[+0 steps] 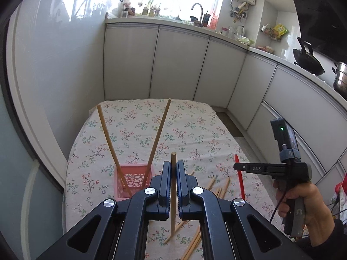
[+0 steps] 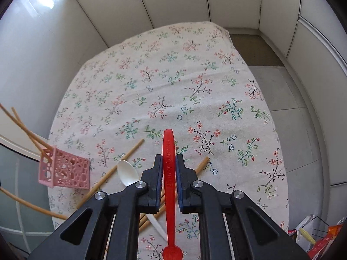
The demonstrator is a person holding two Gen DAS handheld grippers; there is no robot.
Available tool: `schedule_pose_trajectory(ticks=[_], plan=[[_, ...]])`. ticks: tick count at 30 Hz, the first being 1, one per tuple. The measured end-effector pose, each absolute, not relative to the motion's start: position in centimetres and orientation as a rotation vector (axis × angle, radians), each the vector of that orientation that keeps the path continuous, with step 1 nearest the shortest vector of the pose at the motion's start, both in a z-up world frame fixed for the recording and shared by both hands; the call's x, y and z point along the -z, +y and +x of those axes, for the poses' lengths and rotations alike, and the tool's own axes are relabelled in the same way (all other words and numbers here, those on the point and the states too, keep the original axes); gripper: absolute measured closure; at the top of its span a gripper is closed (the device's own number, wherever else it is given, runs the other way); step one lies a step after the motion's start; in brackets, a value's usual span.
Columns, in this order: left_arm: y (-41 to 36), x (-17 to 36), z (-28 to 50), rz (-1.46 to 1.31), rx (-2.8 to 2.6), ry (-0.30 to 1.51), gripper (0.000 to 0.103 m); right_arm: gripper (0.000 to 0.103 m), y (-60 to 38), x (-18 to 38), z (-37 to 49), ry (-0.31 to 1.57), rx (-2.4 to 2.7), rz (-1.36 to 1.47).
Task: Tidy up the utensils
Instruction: 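Drop the chopstick into the pink basket with the left tool while the right tool carries the red spoon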
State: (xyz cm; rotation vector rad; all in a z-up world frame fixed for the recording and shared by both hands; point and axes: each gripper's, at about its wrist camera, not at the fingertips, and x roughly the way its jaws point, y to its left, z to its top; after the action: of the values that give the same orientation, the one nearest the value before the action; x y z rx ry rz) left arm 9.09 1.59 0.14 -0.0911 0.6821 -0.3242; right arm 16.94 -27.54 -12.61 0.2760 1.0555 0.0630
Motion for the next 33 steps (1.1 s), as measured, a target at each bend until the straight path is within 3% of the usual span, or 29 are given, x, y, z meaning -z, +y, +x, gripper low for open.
schedule_pose_trajectory(ticks=[8, 19, 33], plan=[[3.8, -4.3, 6.7, -0.138, 0.283, 0.529, 0.098, 0.091, -26.9, 6.8, 13.2, 0.872, -0.131, 0.312], [5.9, -7.1, 6.4, -0.165, 0.112, 0.301, 0.098, 0.091, -25.7, 5.0, 12.4, 0.799, -0.171, 0.297], [4.9, 0.1, 15.3, -0.163, 0.105, 0.553, 0.098, 0.091, -25.4, 5.5, 12.6, 0.806, -0.162, 0.282]])
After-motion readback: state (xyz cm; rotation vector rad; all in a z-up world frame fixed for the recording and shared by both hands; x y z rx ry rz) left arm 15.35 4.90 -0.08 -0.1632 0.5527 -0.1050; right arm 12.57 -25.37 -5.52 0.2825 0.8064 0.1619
